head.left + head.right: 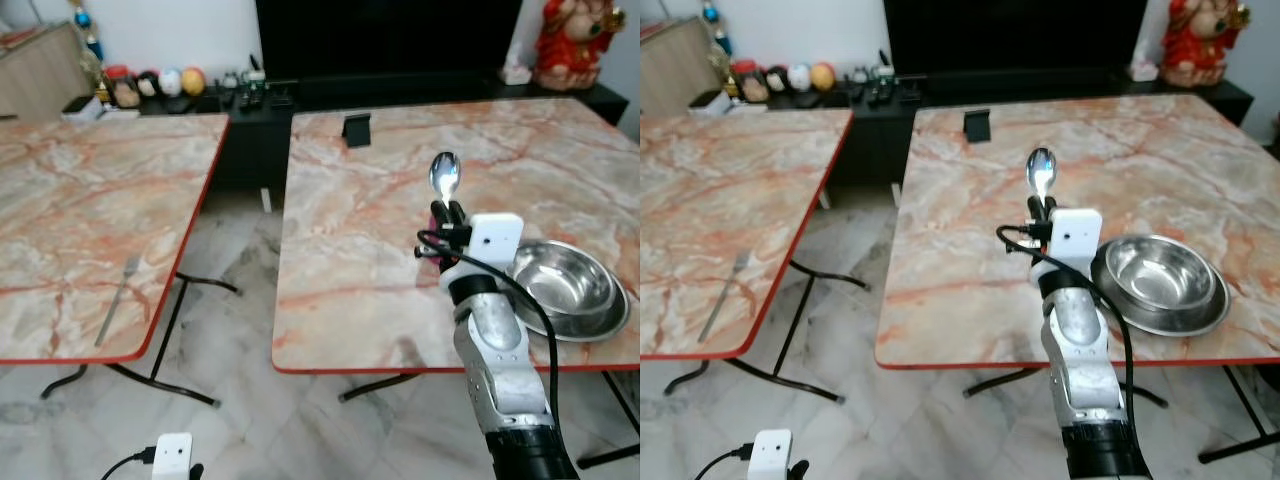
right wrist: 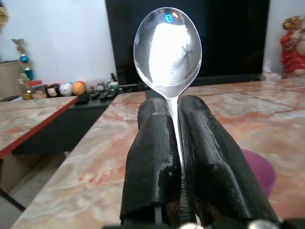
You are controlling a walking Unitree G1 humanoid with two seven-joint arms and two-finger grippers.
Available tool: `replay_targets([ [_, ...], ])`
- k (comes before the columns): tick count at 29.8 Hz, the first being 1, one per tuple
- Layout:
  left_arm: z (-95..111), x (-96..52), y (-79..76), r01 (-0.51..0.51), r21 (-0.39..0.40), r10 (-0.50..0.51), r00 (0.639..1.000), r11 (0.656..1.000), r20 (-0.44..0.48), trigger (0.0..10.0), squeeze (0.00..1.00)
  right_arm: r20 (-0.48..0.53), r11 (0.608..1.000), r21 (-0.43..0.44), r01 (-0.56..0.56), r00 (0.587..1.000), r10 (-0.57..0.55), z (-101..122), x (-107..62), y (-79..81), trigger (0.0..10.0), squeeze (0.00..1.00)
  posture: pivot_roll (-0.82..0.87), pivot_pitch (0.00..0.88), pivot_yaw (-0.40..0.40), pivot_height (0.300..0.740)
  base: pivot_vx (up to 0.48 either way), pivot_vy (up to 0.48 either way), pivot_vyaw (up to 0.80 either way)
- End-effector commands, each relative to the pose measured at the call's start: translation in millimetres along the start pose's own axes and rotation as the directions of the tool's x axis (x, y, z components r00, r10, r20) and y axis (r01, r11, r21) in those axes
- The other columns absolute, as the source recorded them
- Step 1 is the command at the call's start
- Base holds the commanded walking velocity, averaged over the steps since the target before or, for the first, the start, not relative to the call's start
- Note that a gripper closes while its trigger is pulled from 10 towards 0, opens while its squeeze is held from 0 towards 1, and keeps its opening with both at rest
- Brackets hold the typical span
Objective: Setting the table
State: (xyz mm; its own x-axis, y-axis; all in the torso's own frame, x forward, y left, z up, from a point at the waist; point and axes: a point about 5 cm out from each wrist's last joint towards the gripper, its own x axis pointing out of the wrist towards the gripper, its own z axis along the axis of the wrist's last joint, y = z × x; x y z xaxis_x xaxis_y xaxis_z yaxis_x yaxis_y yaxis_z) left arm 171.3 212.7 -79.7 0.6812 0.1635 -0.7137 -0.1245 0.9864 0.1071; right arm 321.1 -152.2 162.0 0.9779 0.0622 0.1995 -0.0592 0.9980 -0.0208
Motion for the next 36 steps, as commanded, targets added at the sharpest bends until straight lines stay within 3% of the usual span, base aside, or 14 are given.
replay_targets([
  [1,-2.8,-0.8,3.8,-0.009,0.003,0.009,1.0,1.0,-0.013,10.0,0.0,0.021,1.0,0.001,-0.011,1.0,0.011,5.7,2.4,3.2,10.0,0.0,-0.1,0.0,0.062,0.74,0.0,0.0,0.0],
  [36,-2.9,-0.6,2.4,-0.006,0.016,0.006,1.0,1.0,-0.017,10.0,0.0,0.016,1.0,0.001,-0.016,1.0,0.016,5.8,3.8,4.5,10.0,0.0,-0.1,0.0,0.06,0.74,0.0,0.0,0.0],
])
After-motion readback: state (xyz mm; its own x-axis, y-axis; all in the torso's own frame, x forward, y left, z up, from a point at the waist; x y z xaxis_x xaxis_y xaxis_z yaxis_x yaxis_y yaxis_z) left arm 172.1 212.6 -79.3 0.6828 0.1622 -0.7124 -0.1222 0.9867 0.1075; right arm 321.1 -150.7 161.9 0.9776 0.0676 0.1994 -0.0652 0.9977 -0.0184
